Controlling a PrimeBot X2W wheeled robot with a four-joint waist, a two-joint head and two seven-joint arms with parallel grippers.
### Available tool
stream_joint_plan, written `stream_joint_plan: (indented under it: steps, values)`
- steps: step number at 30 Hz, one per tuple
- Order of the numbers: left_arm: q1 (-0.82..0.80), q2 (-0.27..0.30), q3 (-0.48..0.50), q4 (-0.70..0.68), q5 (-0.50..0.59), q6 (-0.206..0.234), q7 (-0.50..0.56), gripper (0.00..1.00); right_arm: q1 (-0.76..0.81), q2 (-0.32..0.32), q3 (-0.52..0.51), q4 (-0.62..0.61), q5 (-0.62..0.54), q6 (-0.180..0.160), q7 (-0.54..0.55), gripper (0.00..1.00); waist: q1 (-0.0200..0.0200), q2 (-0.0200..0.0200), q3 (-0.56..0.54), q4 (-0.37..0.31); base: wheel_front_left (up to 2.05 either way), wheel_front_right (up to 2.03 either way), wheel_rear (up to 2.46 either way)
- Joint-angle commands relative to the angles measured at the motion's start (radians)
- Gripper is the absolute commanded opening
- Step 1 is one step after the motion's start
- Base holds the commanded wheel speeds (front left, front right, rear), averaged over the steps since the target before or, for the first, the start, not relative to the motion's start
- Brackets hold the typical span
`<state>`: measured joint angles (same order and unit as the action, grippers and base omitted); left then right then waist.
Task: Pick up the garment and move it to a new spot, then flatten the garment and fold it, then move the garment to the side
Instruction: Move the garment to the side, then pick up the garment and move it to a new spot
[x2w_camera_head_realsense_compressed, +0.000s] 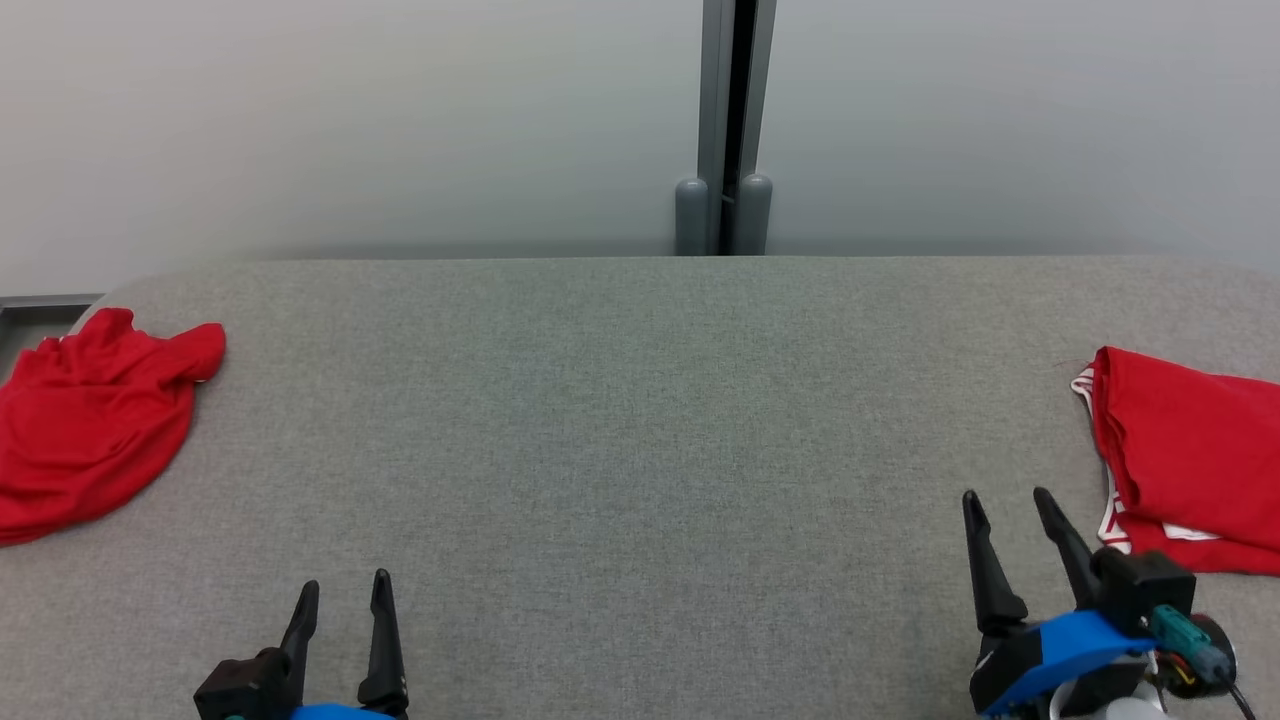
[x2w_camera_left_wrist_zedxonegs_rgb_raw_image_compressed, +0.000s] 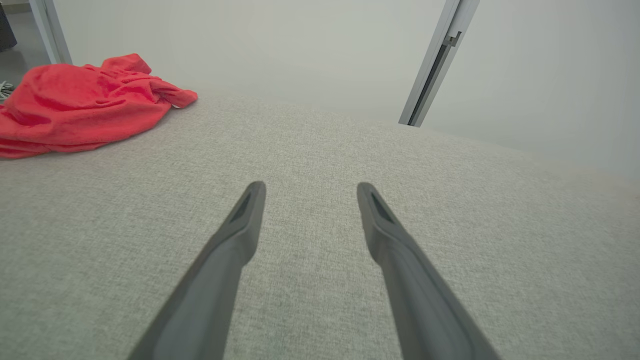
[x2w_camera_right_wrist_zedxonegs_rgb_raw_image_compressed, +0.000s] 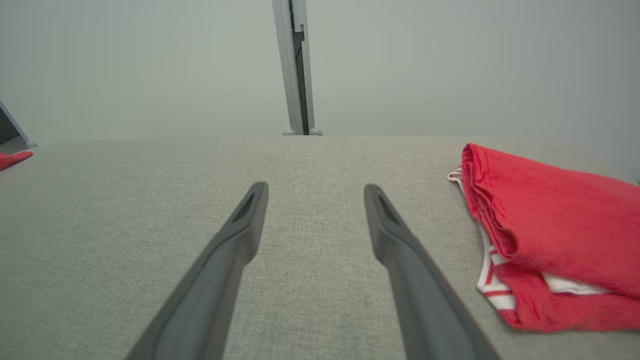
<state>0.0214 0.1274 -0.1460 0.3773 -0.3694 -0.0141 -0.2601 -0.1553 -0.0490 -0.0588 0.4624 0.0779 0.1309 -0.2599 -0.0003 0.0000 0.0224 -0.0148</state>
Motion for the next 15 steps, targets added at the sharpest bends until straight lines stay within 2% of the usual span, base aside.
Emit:
stream_joint_plan:
  steps: [1,7,15]
  values:
    - [0.006,0.0,-0.001,0.0,0.004,0.0,-0.006,1.0,0.029,-0.003,0.008,-0.01,0.022,0.0,-0.005,1.0,0.0003,0.0,-0.003,0.002,0.0,0.0,0.0]
    - [0.009,-0.01,-0.014,0.016,0.01,-0.011,-0.006,1.0,0.09,-0.003,0.052,-0.04,0.074,0.0,-0.006,1.0,0.0003,0.0,-0.014,0.004,0.0,0.0,0.0]
    - [-0.007,-0.01,-0.016,0.026,0.019,-0.012,-0.006,1.0,0.088,-0.003,0.072,-0.055,0.082,0.0,-0.007,1.0,0.0003,0.0,-0.01,-0.003,0.0,0.0,0.0]
